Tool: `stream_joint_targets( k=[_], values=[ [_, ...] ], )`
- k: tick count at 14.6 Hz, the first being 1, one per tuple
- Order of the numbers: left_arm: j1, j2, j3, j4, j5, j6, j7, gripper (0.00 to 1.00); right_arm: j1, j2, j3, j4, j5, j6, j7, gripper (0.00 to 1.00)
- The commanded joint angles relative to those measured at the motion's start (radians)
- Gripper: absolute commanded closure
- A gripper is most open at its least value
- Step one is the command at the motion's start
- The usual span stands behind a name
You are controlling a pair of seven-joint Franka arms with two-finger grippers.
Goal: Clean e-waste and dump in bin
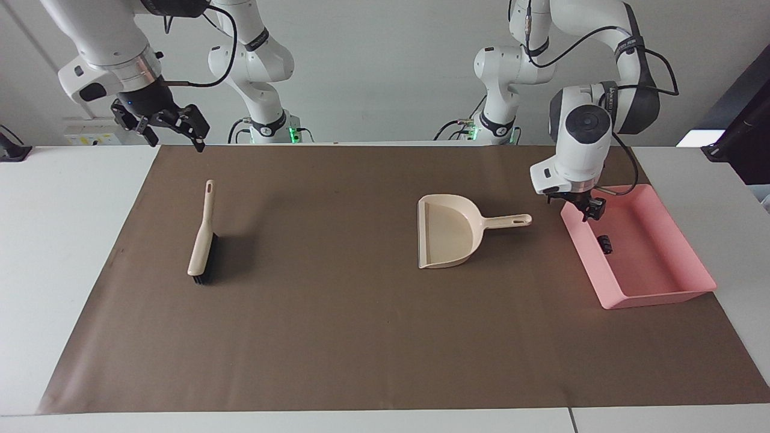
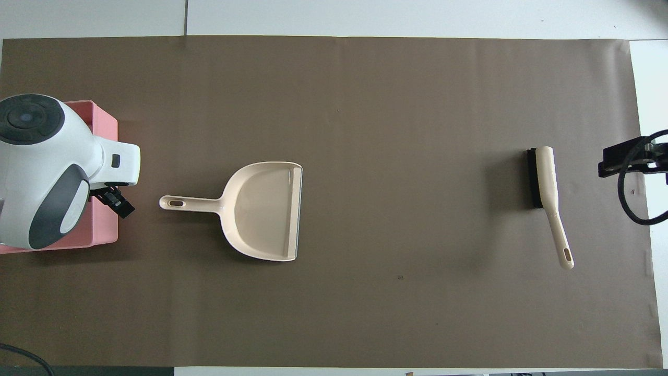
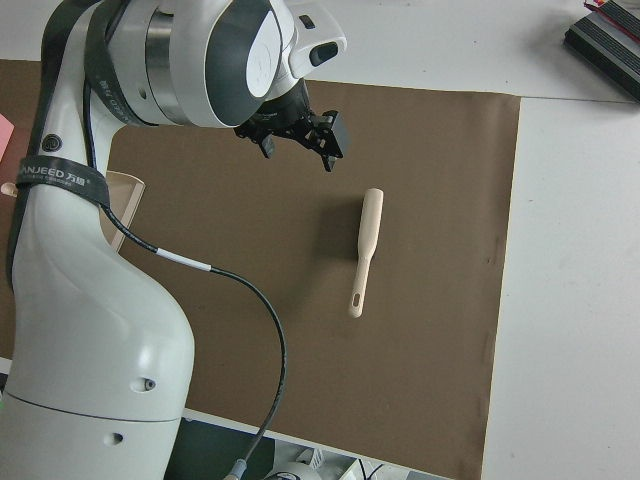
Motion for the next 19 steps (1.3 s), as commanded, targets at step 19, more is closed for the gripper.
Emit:
stream_joint_targets(
  k=[19],
  values=[
    [0.239,-0.134,-0.007,0.145,-0.285,-0.221,-0.433,0.02,-0.012,-0.027,0.002,-0.041,0.008,0.021,-0.009,0.0]
  ],
)
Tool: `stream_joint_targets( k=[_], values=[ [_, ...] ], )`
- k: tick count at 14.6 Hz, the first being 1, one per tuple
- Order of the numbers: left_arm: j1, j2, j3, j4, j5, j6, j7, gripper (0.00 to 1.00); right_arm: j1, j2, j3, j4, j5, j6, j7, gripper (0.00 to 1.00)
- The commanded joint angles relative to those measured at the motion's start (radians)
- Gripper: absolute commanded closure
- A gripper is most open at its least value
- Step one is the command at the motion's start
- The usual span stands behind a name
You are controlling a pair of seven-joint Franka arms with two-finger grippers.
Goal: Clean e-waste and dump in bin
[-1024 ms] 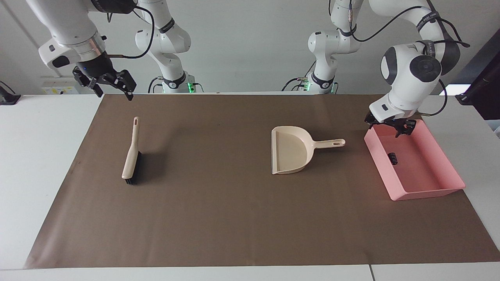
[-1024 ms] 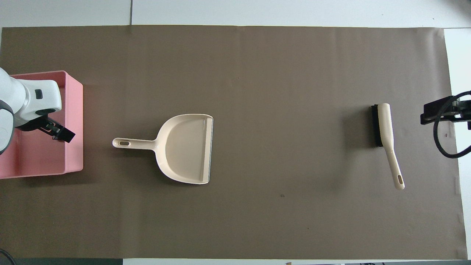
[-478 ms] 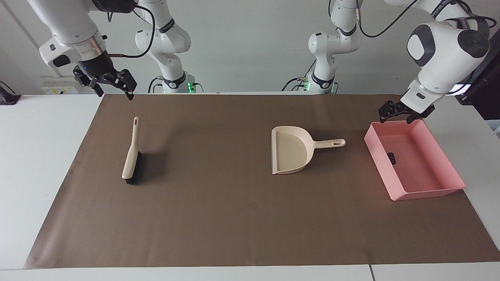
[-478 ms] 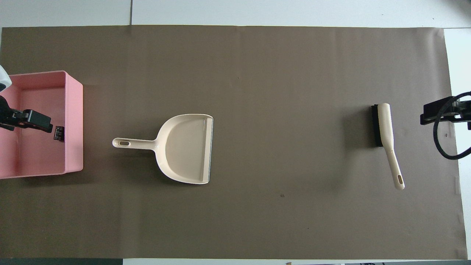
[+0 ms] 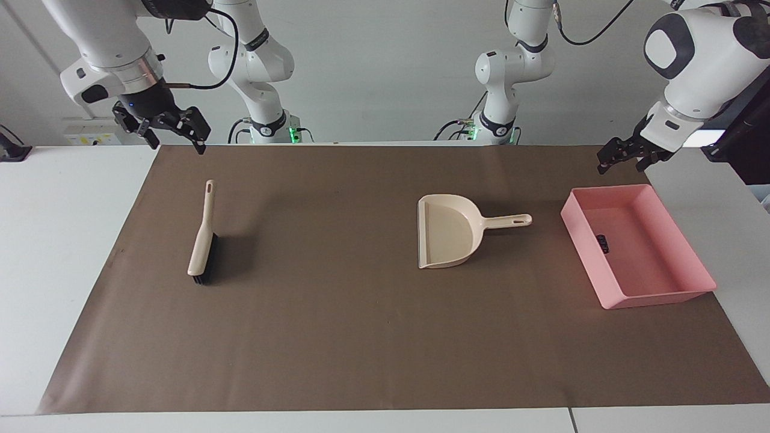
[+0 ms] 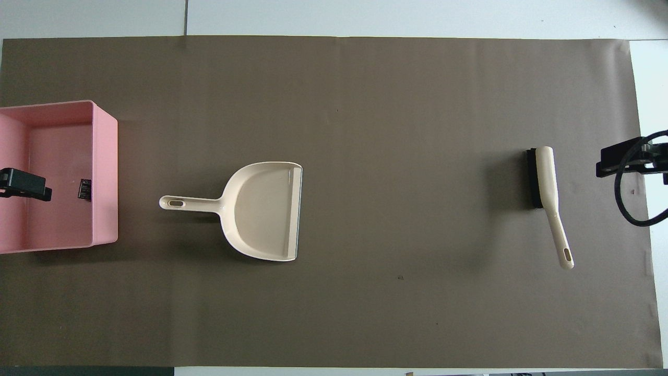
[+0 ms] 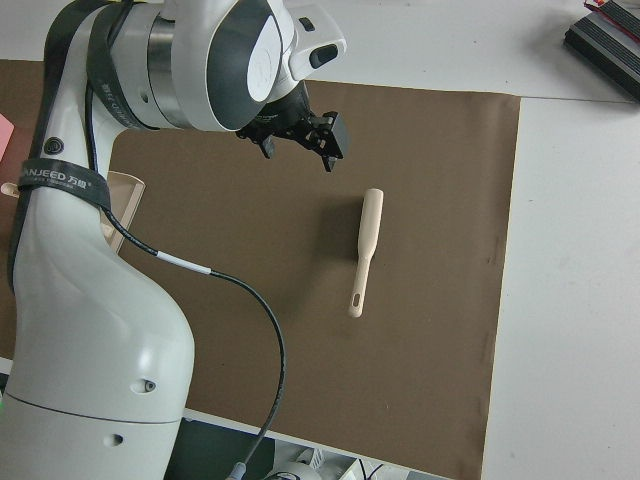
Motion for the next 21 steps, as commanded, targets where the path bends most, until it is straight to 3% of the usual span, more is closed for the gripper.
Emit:
stream_joint_targets(
  k=[1,6,10,13,21],
  values=[
    [0.001,-0.041,-0.006,-0.037,-0.013,0.012,-0.017,0.02,-0.009,-0.021,0.002,-0.027,0.007,0.014,-0.009,0.0],
    [-0.012,-0.033,-0.029,-0.007,-0.011,0.014,-0.094,0.02,-0.006,-0.021,0.002,-0.027,0.007,0.014,-0.009,0.0],
    [-0.054,0.013,-0.04,0.085,-0.008,-0.006,-0.157,0.02,-0.006,-0.021,0.002,-0.027,0.007,0.014,-0.009,0.0],
    [-0.054,0.051,-0.04,0.168,-0.008,-0.09,-0.155,0.02,-0.006,-0.021,0.002,-0.027,0.007,0.014,-0.009,0.0],
    [-0.052,0.041,-0.04,0.148,-0.007,-0.096,-0.152,0.02,-0.006,-0.021,0.002,-0.027,0.007,0.014,-0.009,0.0]
  ],
)
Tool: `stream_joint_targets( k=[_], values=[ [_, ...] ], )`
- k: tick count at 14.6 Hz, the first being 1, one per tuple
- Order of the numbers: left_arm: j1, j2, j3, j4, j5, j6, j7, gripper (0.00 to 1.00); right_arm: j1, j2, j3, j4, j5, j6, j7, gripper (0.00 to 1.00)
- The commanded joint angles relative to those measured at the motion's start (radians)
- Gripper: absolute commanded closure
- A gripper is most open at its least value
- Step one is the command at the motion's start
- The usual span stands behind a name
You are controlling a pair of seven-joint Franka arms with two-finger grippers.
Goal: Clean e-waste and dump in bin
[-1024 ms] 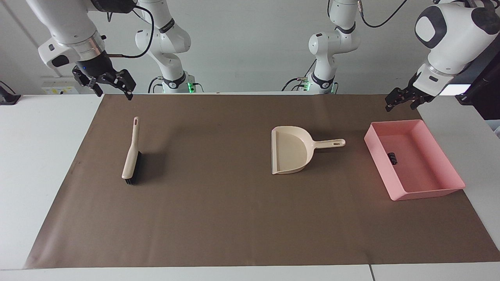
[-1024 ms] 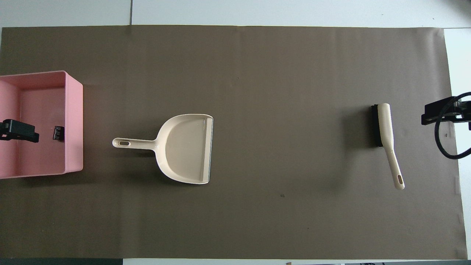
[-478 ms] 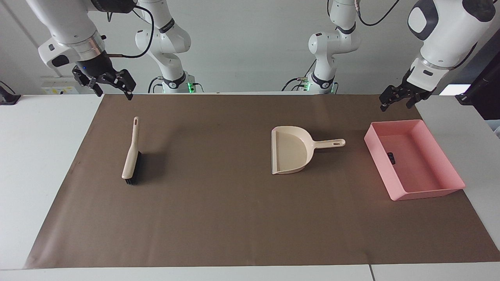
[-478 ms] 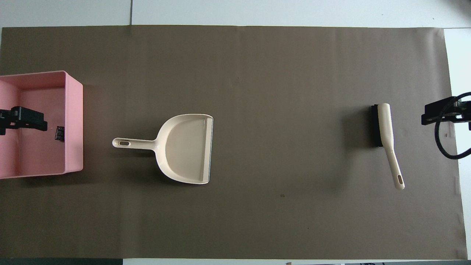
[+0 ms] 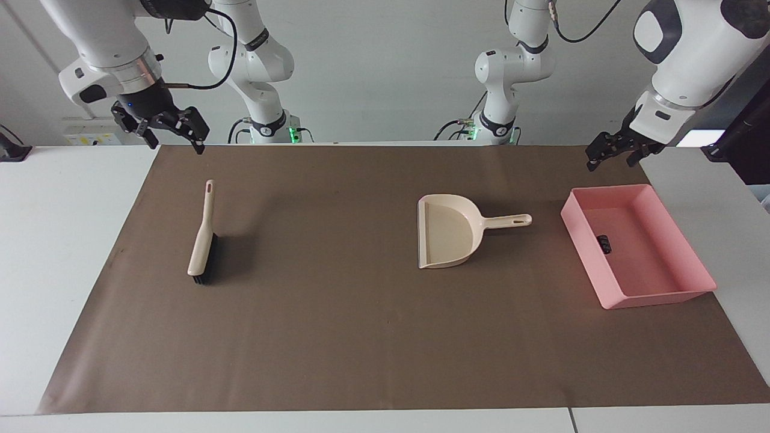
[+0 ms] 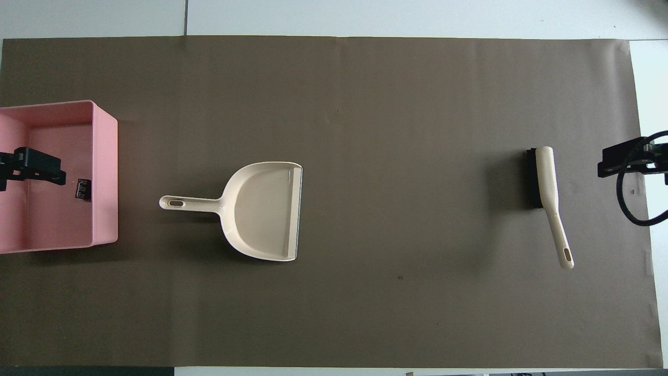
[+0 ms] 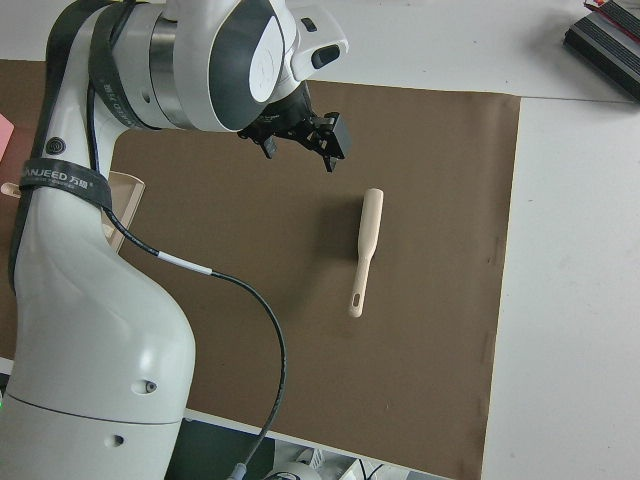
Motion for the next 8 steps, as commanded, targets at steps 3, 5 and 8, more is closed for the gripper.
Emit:
stream_joint_targets(
  k=[3,5,8],
  values=[
    [-0.003,0.004,0.004,0.011,-0.001,-0.023,-0.006,0.02,-0.006,-0.02,0.003,-0.026,0.007,0.014,-0.009,0.0],
    [-0.003,0.001,0.004,0.002,-0.001,-0.021,-0.004,0.02,-0.006,-0.022,0.003,-0.026,0.007,0.014,-0.009,0.0],
    [-0.003,-0.001,0.004,-0.003,0.001,-0.021,-0.004,0.02,-0.006,-0.022,0.003,-0.026,0.007,0.014,-0.009,0.0]
  ],
)
